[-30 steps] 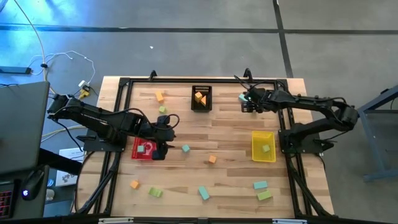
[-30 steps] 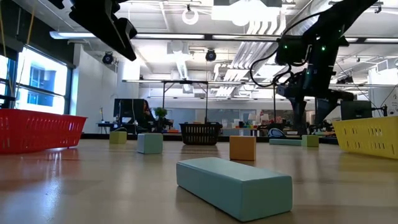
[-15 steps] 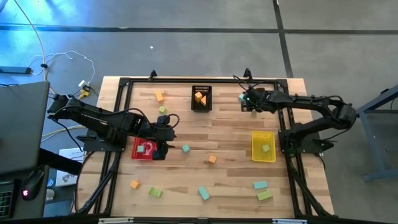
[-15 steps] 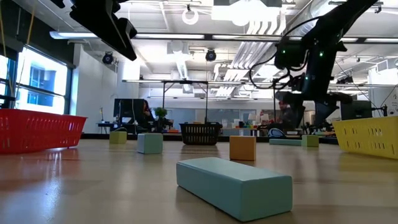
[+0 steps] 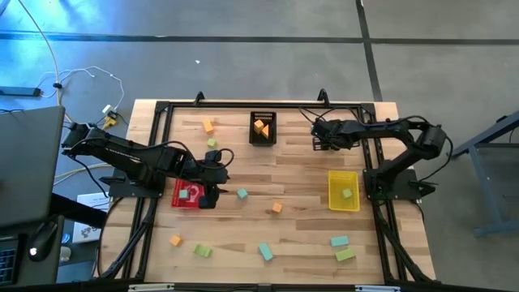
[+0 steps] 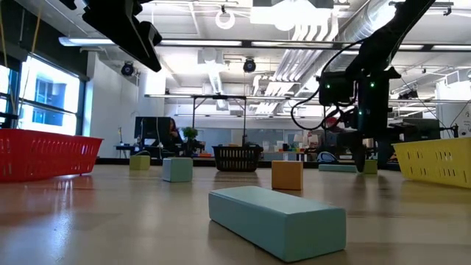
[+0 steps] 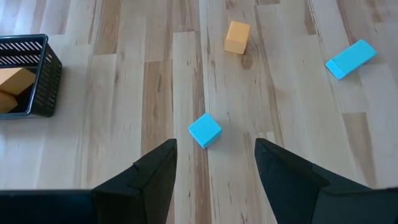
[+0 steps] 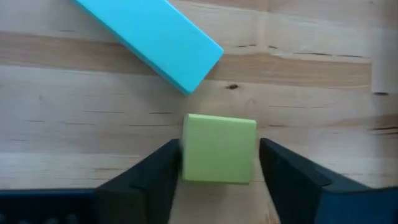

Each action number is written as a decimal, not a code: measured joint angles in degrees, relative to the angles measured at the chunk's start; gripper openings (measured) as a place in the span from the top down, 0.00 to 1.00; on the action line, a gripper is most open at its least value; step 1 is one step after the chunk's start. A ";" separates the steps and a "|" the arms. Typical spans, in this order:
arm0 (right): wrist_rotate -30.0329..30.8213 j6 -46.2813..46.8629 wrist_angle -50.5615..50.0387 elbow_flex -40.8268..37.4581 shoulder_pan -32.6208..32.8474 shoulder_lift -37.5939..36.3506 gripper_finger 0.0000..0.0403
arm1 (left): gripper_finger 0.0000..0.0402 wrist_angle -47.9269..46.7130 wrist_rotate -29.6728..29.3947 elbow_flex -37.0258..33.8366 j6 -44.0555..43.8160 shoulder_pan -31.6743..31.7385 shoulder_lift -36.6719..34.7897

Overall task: Sort & place blocks by color
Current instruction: Put the green block into the yellow bin

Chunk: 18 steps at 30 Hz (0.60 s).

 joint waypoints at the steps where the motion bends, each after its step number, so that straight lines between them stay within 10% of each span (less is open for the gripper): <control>1: -0.02 -0.03 0.06 0.00 0.00 0.00 0.54 | 0.50 0.02 -0.02 0.00 0.00 0.00 0.00; 5: 0.11 -1.03 0.20 0.09 0.02 -0.04 0.73 | 0.50 -0.03 -0.04 0.00 0.00 0.00 0.00; 18: 2.34 -0.06 -9.80 3.87 8.54 -0.30 0.73 | 0.50 -0.88 -2.11 0.00 0.00 -0.02 0.00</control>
